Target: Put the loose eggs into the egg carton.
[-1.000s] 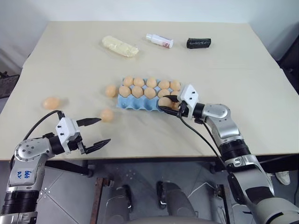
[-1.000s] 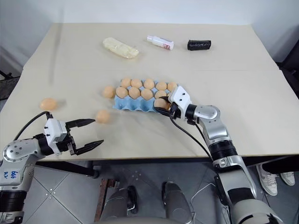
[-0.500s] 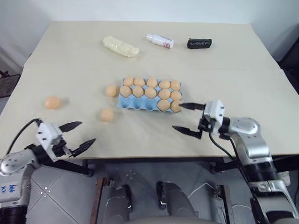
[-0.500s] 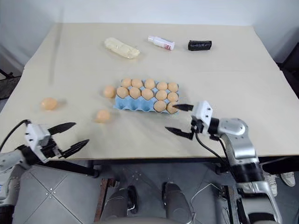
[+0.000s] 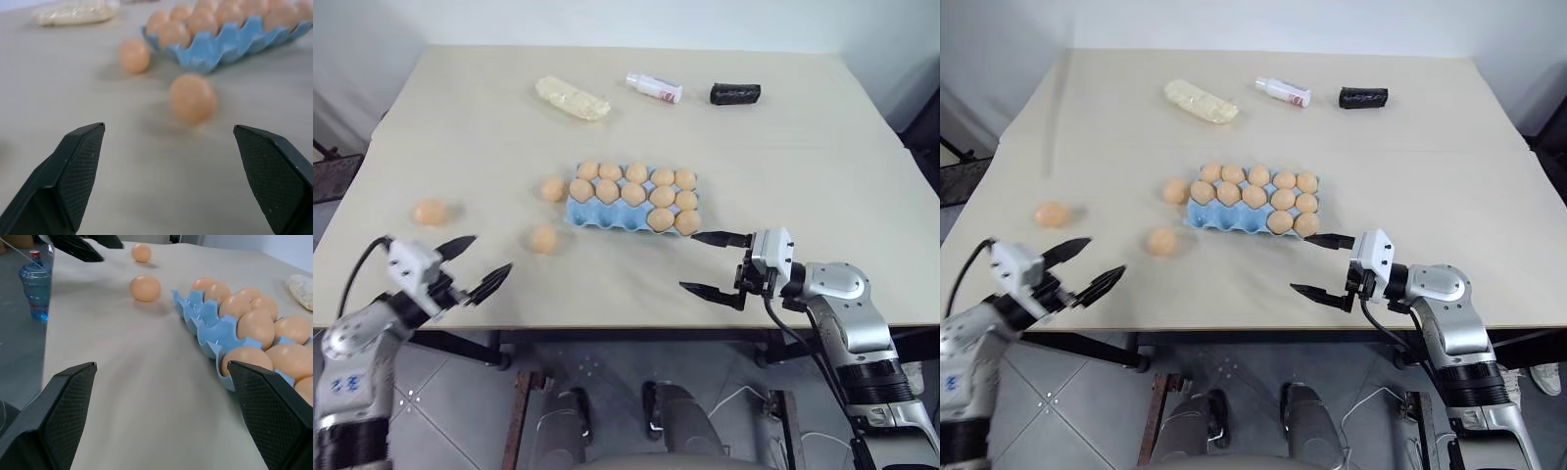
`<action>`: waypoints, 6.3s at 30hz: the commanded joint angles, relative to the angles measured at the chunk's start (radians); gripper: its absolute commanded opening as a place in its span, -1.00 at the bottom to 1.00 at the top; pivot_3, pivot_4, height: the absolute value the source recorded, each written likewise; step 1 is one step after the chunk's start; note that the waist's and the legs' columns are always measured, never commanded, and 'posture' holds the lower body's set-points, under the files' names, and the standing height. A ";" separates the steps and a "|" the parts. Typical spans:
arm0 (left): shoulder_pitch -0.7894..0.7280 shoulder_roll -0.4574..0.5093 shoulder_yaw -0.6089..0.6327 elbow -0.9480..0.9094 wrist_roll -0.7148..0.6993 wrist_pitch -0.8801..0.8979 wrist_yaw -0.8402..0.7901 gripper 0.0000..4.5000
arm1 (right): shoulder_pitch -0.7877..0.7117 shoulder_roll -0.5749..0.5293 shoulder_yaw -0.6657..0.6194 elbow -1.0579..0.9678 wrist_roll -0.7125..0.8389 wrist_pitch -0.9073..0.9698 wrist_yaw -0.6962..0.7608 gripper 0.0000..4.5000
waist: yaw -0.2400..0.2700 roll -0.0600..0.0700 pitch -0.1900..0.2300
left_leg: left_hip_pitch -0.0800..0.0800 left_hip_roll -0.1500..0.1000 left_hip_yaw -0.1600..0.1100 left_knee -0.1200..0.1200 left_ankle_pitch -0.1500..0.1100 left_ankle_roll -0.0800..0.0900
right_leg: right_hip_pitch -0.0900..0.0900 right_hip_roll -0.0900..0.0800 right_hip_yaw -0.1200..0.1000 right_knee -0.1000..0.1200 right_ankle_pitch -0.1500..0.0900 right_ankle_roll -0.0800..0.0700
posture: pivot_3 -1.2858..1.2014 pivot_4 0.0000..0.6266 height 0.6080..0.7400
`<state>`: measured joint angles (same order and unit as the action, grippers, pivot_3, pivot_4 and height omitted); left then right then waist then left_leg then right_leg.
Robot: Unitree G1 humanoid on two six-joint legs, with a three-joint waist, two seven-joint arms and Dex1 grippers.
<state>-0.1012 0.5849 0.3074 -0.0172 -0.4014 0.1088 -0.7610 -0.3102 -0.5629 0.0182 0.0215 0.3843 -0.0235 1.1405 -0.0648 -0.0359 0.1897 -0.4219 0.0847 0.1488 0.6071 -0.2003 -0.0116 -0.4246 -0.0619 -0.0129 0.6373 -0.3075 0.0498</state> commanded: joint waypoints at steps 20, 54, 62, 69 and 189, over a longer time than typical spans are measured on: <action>-0.320 -0.147 -0.219 0.190 0.108 -0.064 0.016 -0.20 | 0.058 -0.011 -0.033 -0.119 -0.002 0.028 -0.107 1.00 | 0.016 0.000 0.000 | 0.000 -0.001 0.001 0.005 0.000 0.002 | -0.001 0.001 -0.003 0.005 0.005 0.009 | 0.03 -0.52 1.00; -0.483 -0.107 -0.223 0.409 0.113 -0.229 -0.259 0.63 | 0.148 -0.010 -0.091 -0.196 0.006 0.031 -0.216 1.00 | 0.028 -0.001 0.000 | 0.000 -0.001 0.001 0.006 0.003 0.005 | -0.001 0.007 -0.008 0.008 0.002 0.007 | 0.03 -0.52 1.00; -0.181 0.006 0.032 0.237 0.062 -0.177 -0.055 0.99 | 0.076 0.026 -0.064 -0.103 -0.004 0.001 -0.191 1.00 | 0.034 -0.001 0.000 | 0.000 0.001 -0.001 0.007 0.001 0.002 | -0.001 0.001 -0.005 0.009 0.002 0.007 | 0.03 -0.52 1.00; -0.056 -0.013 0.092 0.129 0.039 -0.105 0.041 0.99 | 0.039 0.059 -0.050 -0.056 -0.020 -0.015 -0.196 1.00 | 0.035 -0.001 0.000 | 0.000 -0.001 0.000 0.006 0.001 0.004 | 0.001 -0.003 -0.002 0.005 0.000 0.002 | 0.03 -0.52 1.00; -0.424 -0.002 0.155 0.537 0.140 0.072 0.527 0.96 | -0.033 0.091 -0.008 -0.058 -0.029 -0.007 -0.191 1.00 | 0.036 -0.003 -0.001 | 0.002 0.008 0.002 0.009 0.000 -0.006 | -0.003 0.016 -0.004 0.012 0.002 0.000 | 0.03 -0.52 1.00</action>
<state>-0.4829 0.5532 0.4796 0.4432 -0.2885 0.2097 -0.2195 -0.3374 -0.4712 0.0238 -0.0021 0.3528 -0.0291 0.9611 -0.0293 -0.0394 0.1892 -0.4204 0.0930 0.1512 0.6161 -0.2005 -0.0181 -0.4280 -0.0457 -0.0182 0.6487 -0.3054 0.0498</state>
